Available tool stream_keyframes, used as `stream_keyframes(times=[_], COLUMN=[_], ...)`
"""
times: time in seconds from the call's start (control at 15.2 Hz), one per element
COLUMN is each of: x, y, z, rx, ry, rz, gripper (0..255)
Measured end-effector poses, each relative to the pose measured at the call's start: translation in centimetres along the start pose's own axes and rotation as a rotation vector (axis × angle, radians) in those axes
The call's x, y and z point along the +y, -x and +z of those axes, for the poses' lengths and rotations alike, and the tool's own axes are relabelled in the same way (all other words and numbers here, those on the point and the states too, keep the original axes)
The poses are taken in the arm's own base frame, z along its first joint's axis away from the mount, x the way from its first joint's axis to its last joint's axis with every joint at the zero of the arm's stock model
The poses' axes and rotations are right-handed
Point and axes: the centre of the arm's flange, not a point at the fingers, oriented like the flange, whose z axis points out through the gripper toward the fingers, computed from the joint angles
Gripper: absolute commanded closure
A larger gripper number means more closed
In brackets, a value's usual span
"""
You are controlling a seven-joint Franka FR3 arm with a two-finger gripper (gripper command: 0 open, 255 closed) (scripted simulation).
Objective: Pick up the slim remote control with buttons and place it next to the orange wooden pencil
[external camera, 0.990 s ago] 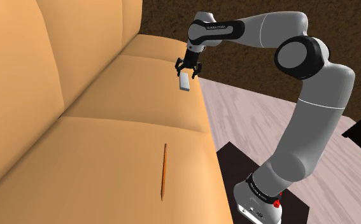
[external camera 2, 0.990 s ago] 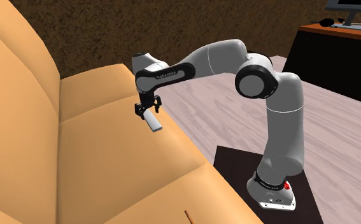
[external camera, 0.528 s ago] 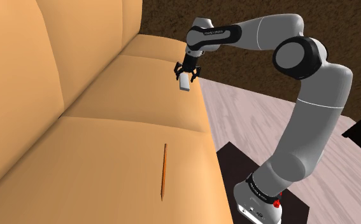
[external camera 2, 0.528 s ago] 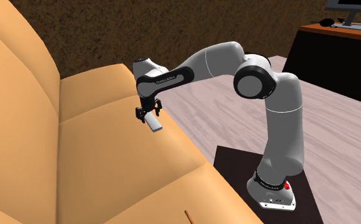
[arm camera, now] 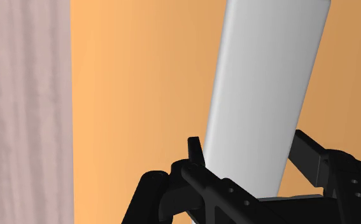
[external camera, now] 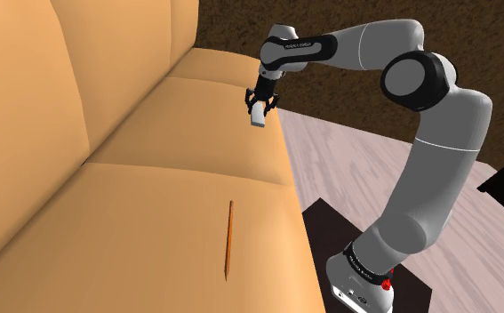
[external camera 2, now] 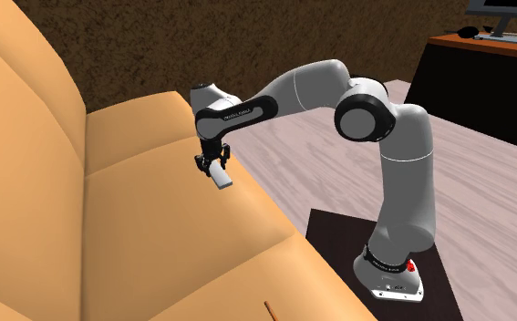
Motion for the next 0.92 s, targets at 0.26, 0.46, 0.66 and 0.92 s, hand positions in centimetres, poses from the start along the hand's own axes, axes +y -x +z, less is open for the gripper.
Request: stream_keyframes(times=[0.26, 0.46, 0.66, 0.92], x=[0.0, 0.0, -0.1, 0.0], y=[0.0, 0.0, 0.0, 0.2], z=[0.0, -0.2, -1.5, -3.6], rx=[0.0, 0.0, -0.001, -0.001], ry=[0.0, 0.0, 0.001, 0.0], rz=[0.0, 0.0, 0.0, 0.0], gripper=[255, 255, 255, 255])
